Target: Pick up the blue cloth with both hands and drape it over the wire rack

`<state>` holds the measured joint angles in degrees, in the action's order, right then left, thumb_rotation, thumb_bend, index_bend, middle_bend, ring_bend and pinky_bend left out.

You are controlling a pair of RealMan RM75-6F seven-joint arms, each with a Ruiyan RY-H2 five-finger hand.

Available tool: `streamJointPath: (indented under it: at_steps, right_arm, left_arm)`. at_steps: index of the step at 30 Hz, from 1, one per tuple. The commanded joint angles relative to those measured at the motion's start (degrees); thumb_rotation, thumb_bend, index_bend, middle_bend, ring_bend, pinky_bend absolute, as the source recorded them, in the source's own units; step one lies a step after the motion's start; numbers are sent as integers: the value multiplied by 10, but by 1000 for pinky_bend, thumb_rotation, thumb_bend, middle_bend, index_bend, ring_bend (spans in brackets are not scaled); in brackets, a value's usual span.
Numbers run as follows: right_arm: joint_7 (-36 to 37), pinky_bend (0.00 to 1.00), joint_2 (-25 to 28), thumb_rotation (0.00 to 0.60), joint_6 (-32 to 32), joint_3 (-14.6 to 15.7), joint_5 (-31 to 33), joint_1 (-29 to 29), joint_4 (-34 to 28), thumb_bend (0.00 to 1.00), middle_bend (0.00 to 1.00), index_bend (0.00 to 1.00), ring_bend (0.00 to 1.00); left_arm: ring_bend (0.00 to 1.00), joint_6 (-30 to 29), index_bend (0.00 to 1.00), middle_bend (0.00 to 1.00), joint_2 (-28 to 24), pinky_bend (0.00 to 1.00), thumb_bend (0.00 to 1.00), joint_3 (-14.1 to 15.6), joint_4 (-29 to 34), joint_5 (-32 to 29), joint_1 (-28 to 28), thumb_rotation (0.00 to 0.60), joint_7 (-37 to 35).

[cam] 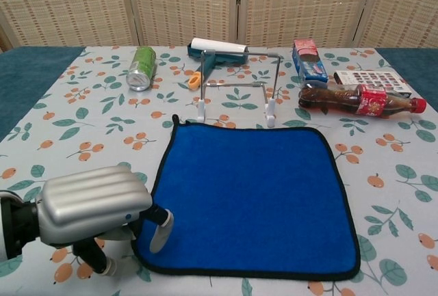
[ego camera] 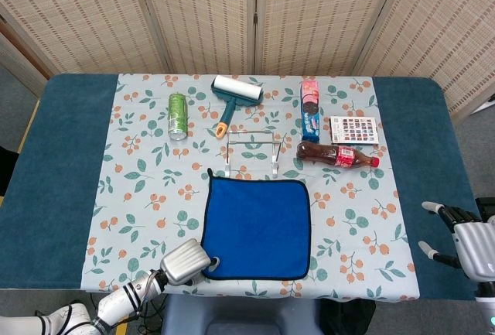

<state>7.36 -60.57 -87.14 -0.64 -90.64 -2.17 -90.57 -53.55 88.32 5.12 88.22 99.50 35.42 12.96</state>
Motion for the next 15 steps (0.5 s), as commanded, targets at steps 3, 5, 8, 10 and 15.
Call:
streamJointPath:
  at_steps: [3,5,8,10,15]
  right_arm:
    - [1,398,0,600,-1,0,0,1,0,169,365,267,337]
    - [1,398,-1,600,-2,-1,0,1,0,169,365,267,337]
    - [1,398,-1,600,-1,-1,1,1,0,169,366,268,337]
    - [1,398,-1,600,-1,-1,1,1,0,170,366,272,337]
    - [0,398,-1,600,1,-2,2,0,0,170,366,277,336]
  left_arm:
    - [993,2,535,1000,2,1000,278,2,-3,-5,3,600,-1]
    - [993,3,538,1000,4,1000,296,3,-4,-8,5,600,0]
    - [993,3,546,1000,6,1000,342,3,-6,-11,7,600,-1]
    - [993,4,552,1000,6,1000,370,4,-6,-13,9,600,-3]
    - [993,7,573,1000,9,1000,403,6,-9,-17,13,600,-6]
